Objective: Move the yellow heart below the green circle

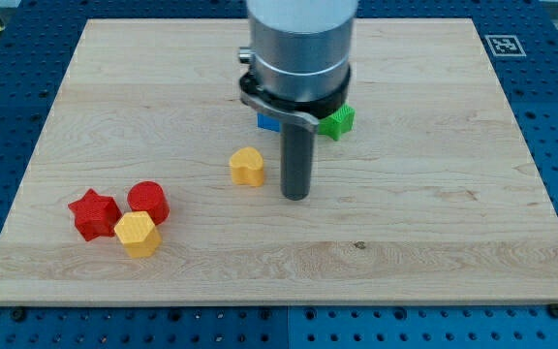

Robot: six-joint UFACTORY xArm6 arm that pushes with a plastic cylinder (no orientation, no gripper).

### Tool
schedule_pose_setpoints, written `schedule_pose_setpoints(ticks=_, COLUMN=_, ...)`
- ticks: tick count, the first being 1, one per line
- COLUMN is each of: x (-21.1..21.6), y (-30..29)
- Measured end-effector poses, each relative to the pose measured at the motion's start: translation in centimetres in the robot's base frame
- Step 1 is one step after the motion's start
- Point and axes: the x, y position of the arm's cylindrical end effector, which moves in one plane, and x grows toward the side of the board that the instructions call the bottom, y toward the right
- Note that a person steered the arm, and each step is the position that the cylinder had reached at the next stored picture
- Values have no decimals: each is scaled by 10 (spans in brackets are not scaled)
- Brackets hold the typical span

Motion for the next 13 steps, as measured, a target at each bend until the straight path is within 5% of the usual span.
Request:
schedule_pose_setpoints(ticks=2, x=20, y=-49)
schedule_pose_setpoints(ticks=4, x=-8, y=-120)
schedule_pose_setpoints(ticks=6, x=-39, y=-71)
schedule_pose_setpoints(ticks=8, x=-24, y=-105)
schedule_pose_setpoints(ticks=13, x=4, y=-30)
